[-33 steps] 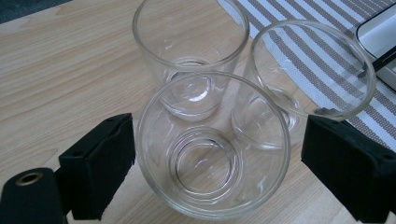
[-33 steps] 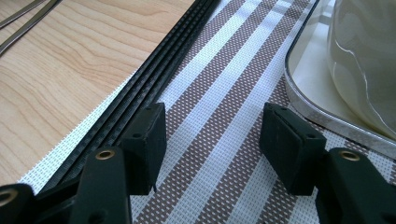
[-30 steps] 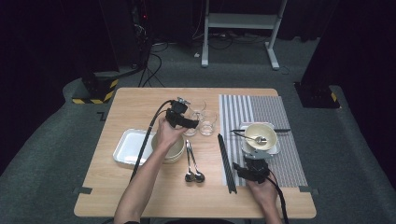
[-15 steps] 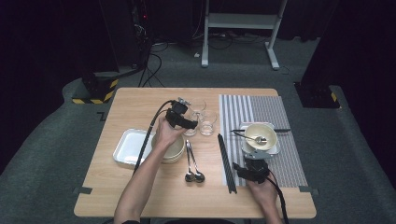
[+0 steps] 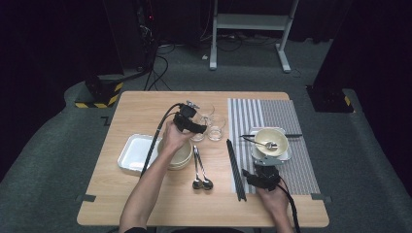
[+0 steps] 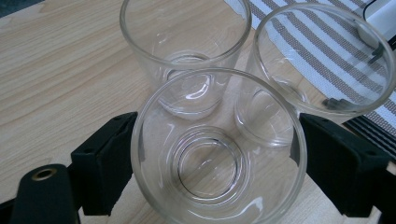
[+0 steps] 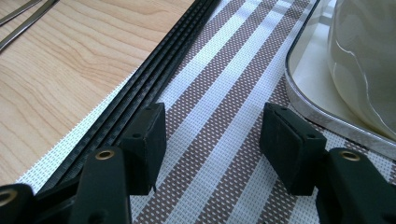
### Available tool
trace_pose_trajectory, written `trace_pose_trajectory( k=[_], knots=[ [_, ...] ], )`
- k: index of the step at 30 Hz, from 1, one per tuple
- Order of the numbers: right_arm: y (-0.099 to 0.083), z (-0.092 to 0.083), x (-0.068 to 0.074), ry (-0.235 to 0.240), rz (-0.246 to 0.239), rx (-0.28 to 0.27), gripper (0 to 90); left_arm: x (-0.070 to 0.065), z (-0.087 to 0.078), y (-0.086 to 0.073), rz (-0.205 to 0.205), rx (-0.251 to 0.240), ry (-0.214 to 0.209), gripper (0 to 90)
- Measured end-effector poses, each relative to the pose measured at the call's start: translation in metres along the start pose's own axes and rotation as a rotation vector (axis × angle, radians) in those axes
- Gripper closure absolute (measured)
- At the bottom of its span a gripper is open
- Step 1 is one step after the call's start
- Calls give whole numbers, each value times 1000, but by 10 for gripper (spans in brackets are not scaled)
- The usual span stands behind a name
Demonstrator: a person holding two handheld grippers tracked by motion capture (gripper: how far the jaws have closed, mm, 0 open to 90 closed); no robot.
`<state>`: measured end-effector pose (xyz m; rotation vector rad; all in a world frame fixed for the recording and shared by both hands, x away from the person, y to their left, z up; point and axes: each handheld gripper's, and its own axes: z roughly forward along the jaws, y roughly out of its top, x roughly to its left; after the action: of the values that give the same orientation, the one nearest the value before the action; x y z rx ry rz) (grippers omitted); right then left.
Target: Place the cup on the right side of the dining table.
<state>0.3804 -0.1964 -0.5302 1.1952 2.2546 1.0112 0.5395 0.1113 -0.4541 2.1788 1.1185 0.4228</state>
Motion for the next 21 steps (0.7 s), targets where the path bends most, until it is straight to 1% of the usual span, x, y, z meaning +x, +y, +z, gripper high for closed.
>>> trace_pose_trajectory(
  k=[2, 7, 13, 15, 21],
  knots=[
    [0, 0, 0, 0, 1, 0, 409, 0, 1, 0, 3, 0, 4, 155],
    [0, 0, 0, 0, 0, 0, 409, 1, 2, 0, -15, 3, -5, 169],
    [0, 0, 0, 0, 1, 0, 408, 2, 3, 0, -8, 2, -9, 172],
    [0, 0, 0, 0, -2, 0, 408, 2, 4, 0, -16, -2, -13, 172],
    [0, 0, 0, -1, -2, 0, 408, 2, 5, 0, -14, -3, -8, 174]
  ],
)
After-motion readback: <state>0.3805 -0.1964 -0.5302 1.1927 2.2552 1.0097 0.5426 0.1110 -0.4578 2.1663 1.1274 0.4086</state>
